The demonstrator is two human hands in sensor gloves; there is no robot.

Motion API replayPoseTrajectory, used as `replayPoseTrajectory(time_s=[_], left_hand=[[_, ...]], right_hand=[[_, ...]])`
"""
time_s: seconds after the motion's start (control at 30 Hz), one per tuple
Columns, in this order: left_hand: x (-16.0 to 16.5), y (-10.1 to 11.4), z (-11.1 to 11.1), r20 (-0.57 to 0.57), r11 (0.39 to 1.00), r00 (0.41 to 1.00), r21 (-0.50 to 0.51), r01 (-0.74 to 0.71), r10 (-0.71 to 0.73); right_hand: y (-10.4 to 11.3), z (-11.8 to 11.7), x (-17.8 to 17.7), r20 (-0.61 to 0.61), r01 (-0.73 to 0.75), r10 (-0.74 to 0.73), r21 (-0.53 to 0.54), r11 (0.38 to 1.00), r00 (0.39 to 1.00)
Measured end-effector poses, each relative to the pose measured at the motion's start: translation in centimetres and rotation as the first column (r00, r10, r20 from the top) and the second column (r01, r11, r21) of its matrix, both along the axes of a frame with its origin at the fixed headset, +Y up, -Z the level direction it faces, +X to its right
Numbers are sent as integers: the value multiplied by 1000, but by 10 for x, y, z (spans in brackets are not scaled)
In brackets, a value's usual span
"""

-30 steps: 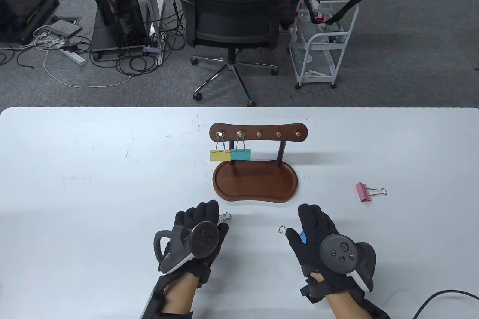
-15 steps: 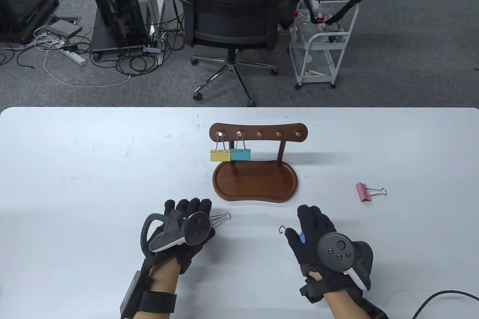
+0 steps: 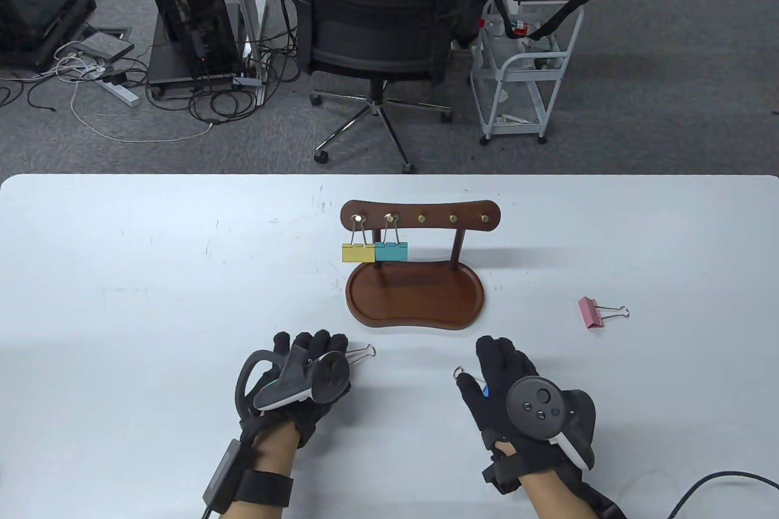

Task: Hook binder clip onto key rack

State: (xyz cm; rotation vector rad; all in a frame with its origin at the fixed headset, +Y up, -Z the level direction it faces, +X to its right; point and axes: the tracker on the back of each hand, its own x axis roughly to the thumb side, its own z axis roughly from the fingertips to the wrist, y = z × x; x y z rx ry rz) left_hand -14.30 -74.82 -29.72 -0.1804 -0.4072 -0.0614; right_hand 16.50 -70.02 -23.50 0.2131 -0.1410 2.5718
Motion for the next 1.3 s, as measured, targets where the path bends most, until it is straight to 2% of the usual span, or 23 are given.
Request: replayPoseTrajectory(time_s=[0.27,0.7,1.3], left_hand=[[4,-6,-4,-16,999,999,-4,40,-40],[19,-10,-3,-34,988,991,83,132,-130],[17,-5,-2,-51,990,996,119,75,-69]], right_hand=[[2,1,2,1,24,-24,9,1000,1000],[-4,-3,-3,5,27,-27,-23,999,1000],[-7,-3,-13,-24,12,-13,-35,999,1000]])
